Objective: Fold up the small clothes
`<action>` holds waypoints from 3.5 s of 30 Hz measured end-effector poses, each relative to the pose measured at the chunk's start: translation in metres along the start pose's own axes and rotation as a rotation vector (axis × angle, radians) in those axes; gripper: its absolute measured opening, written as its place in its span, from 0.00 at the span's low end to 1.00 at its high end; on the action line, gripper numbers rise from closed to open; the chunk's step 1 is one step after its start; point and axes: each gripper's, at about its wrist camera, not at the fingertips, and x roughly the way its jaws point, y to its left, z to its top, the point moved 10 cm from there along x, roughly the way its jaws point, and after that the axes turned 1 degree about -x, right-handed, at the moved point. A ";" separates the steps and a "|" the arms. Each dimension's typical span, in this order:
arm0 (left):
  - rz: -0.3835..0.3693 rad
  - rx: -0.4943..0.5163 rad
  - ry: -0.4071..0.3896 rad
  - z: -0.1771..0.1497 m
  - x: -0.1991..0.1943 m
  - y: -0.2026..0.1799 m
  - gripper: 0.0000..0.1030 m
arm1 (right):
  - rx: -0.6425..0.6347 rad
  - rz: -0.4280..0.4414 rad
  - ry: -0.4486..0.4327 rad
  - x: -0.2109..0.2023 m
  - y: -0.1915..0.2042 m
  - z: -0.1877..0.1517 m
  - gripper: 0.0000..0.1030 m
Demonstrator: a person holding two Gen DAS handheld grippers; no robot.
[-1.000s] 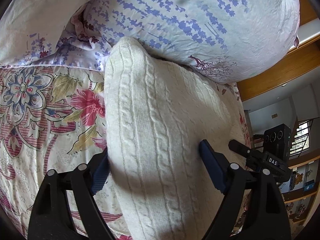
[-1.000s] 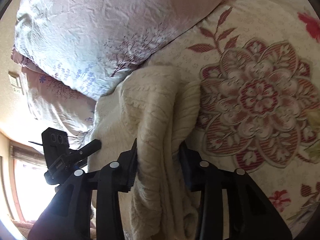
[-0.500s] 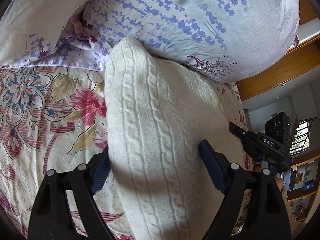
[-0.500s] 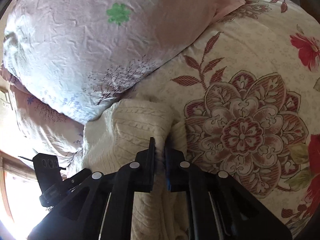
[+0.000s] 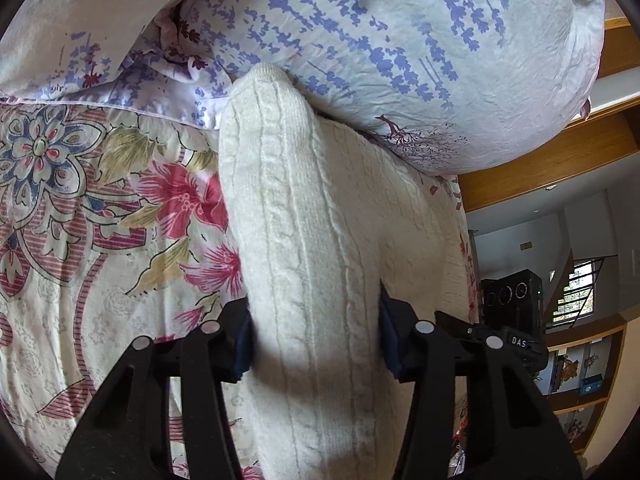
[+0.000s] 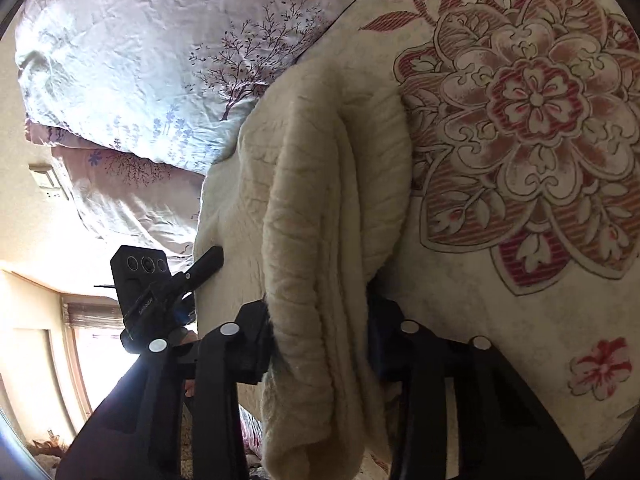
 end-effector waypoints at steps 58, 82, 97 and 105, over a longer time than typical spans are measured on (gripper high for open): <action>0.432 0.470 -0.325 -0.087 -0.155 0.008 0.79 | -0.667 -0.288 -0.228 0.014 0.128 -0.103 0.36; 0.678 0.341 -0.338 -0.122 -0.156 0.053 0.79 | -0.764 -0.613 -0.309 0.037 0.089 -0.155 0.37; 0.656 0.198 -0.304 -0.122 -0.143 0.082 0.92 | -0.591 -0.619 -0.283 0.050 0.050 -0.151 0.55; 0.627 0.196 -0.385 -0.157 -0.187 0.083 0.95 | -0.615 -0.629 -0.400 0.013 0.059 -0.177 0.87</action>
